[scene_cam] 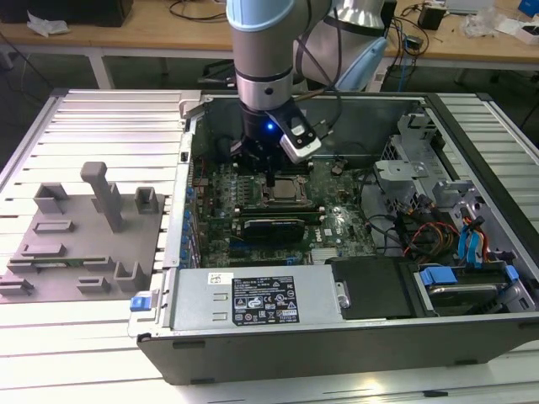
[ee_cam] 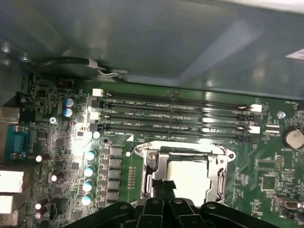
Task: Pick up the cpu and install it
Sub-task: 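Close the cpu cover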
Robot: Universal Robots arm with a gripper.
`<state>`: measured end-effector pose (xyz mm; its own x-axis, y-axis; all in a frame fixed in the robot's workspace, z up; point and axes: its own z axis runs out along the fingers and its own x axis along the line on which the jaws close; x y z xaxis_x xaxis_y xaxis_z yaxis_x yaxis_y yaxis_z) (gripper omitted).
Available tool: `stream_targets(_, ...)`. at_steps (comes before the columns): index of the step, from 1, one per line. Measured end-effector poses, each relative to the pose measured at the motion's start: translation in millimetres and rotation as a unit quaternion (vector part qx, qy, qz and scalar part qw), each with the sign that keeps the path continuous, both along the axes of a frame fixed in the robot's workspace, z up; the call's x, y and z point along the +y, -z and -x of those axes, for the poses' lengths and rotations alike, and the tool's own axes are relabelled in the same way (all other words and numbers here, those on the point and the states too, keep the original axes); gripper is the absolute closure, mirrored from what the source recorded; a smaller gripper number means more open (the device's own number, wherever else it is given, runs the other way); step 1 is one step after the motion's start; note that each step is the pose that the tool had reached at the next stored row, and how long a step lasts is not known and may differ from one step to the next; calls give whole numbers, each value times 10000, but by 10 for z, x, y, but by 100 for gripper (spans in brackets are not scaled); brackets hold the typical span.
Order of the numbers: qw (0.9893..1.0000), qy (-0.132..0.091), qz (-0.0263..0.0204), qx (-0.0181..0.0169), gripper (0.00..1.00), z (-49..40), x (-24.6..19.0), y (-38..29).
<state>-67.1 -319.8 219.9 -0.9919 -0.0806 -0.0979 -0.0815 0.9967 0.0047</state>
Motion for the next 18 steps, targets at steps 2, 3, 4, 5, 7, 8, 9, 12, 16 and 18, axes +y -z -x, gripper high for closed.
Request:
stream_targets(2, 10000, -1, 8, 8, 89, -1, 6, 49)
stream_targets(3, 10000, 0, 9, 12, 89, 0, 10, 73)
stream_targets(4, 10000, 1, 10, 15, 89, 1, 13, 91)
stream_targets(5, 10000, 0, 9, 17, 89, 0, 17, 111)
stream_targets(7, 10000, 0, 9, 22, 89, -1, 23, 156)
stream_targets(8, 10000, -1, 12, 26, 89, 0, 23, 169)
stream_targets(9, 10000, 0, 15, 30, 89, 1, 23, 177)
stream_targets(12, 10000, 0, 18, 33, 89, 1, 23, 198)
stream_targets(16, 10000, 0, 23, 37, 89, 1, 23, 204)
stream_targets(18, 10000, 1, 20, 35, 89, 1, 21, 208)
